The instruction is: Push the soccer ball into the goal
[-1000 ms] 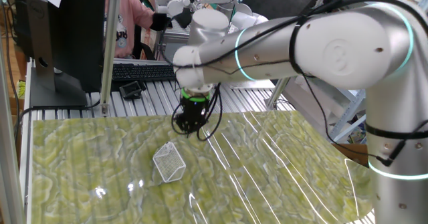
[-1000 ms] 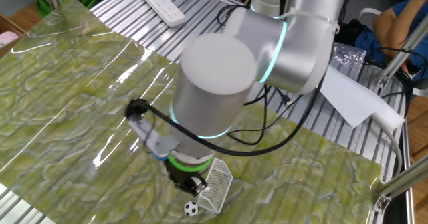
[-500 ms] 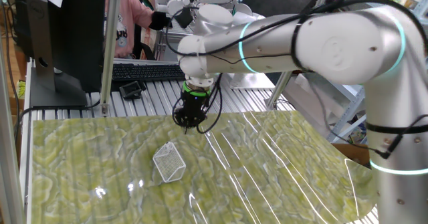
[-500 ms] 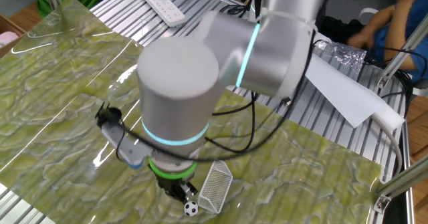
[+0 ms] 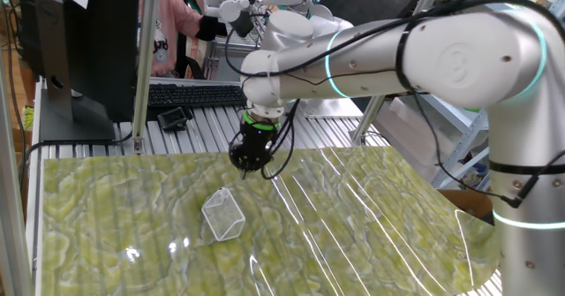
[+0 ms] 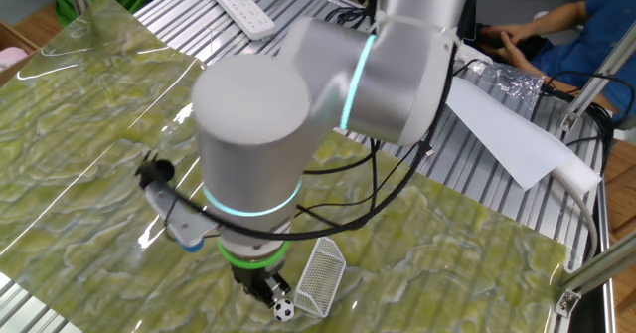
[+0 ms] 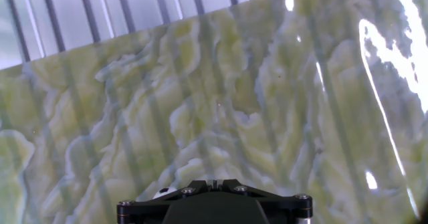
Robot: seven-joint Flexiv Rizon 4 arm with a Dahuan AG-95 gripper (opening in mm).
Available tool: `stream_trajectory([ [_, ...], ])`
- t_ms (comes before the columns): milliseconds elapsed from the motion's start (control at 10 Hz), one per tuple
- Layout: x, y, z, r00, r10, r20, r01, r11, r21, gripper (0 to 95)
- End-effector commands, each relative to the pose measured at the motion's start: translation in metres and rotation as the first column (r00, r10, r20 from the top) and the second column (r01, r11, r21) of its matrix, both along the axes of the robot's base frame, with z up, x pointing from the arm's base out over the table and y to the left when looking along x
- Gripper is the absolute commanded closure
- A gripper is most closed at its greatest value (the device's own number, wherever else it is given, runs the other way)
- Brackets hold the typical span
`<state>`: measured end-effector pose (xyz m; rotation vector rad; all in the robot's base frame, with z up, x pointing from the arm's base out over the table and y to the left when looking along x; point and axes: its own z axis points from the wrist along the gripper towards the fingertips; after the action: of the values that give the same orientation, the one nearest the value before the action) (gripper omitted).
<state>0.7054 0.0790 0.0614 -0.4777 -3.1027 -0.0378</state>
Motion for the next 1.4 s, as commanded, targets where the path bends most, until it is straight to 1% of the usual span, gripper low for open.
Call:
stream_trajectory([
  [100,-0.0031,-0.0007,0.0002,1.0,-0.027,0.007,0.027,1.0,0.013,95.0],
  [300,-0.0021,0.0,-0.0018,0.998,-0.066,0.004,0.066,0.996,0.056,95.0],
  [400,-0.0019,0.0002,-0.0022,0.999,-0.047,-0.002,0.047,0.998,0.038,95.0],
  [500,-0.0019,0.0002,-0.0022,0.999,-0.035,-0.02,0.035,0.999,0.022,95.0],
  [700,-0.0022,0.0003,-0.0023,0.998,0.004,-0.057,-0.006,0.999,-0.033,95.0],
  [800,-0.0028,0.0006,-0.0026,0.996,0.008,-0.084,-0.01,1.0,-0.029,95.0],
  [900,-0.0027,0.0007,-0.0028,0.996,0.008,-0.09,-0.01,1.0,-0.03,95.0],
  [1200,-0.0024,0.0007,-0.0031,0.996,0.016,-0.089,-0.019,0.999,-0.03,95.0],
  [1400,-0.0022,0.0009,-0.0035,0.995,0.04,-0.09,-0.043,0.999,-0.029,95.0],
])
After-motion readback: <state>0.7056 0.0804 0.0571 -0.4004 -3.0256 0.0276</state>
